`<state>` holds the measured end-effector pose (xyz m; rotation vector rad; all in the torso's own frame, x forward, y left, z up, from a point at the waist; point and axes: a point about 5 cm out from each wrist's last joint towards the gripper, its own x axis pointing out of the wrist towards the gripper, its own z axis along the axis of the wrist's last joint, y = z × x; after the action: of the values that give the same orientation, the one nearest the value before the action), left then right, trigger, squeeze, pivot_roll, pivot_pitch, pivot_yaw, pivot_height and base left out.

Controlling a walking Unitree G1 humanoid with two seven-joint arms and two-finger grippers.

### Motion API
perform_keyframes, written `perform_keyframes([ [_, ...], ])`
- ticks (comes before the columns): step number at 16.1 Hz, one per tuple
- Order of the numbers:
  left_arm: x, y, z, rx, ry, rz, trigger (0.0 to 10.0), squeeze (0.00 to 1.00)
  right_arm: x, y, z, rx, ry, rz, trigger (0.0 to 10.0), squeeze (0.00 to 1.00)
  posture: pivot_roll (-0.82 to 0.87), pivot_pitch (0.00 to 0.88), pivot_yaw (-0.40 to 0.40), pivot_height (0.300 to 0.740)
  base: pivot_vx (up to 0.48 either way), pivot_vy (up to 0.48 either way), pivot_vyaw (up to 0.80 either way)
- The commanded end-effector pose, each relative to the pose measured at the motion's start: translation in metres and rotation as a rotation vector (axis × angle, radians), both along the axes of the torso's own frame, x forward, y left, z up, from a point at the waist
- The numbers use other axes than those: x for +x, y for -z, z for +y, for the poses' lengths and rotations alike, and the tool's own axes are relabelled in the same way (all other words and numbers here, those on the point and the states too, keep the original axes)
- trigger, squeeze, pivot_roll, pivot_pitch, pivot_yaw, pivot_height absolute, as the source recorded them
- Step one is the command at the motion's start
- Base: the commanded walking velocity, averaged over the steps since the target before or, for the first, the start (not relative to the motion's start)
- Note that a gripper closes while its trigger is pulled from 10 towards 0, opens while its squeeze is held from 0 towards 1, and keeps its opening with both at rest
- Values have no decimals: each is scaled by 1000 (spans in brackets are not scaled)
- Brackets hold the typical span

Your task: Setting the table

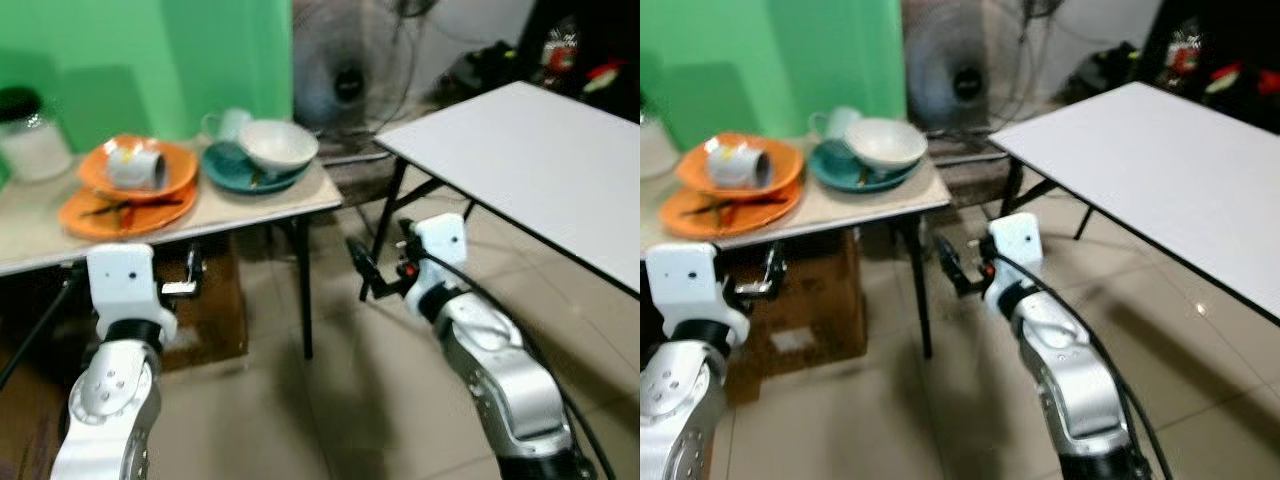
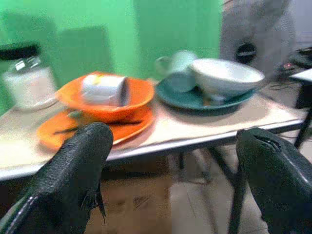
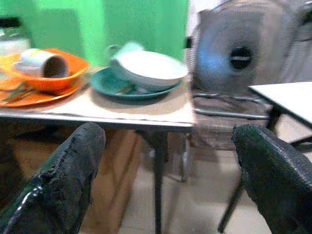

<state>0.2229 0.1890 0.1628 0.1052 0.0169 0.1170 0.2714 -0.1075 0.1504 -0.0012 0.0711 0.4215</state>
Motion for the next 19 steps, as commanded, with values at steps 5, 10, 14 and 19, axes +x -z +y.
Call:
perform_keyframes([
  [5, 2, -6, -3, 4, 21, -17, 10000, 0, 0, 0, -6, 4, -3, -5, 10000, 0, 32, 0, 14, 740, 291, 0, 320],
  [10, 6, -8, -5, 19, 51, -15, 10000, 0, 4, 0, -12, 49, 58, 0, 10000, 0, 28, 0, 30, 740, 286, 0, 160],
  [14, 10, -9, -7, 22, 70, -17, 10000, 0, 7, -3, -15, 6, 95, -34, 10000, 0, 18, 0, 43, 740, 286, 0, 0],
  [19, 12, -9, -8, 33, 96, -12, 10000, 0, 7, -5, -13, -11, 103, -58, 10000, 0, 15, 0, 53, 740, 283, 0, 0],
])
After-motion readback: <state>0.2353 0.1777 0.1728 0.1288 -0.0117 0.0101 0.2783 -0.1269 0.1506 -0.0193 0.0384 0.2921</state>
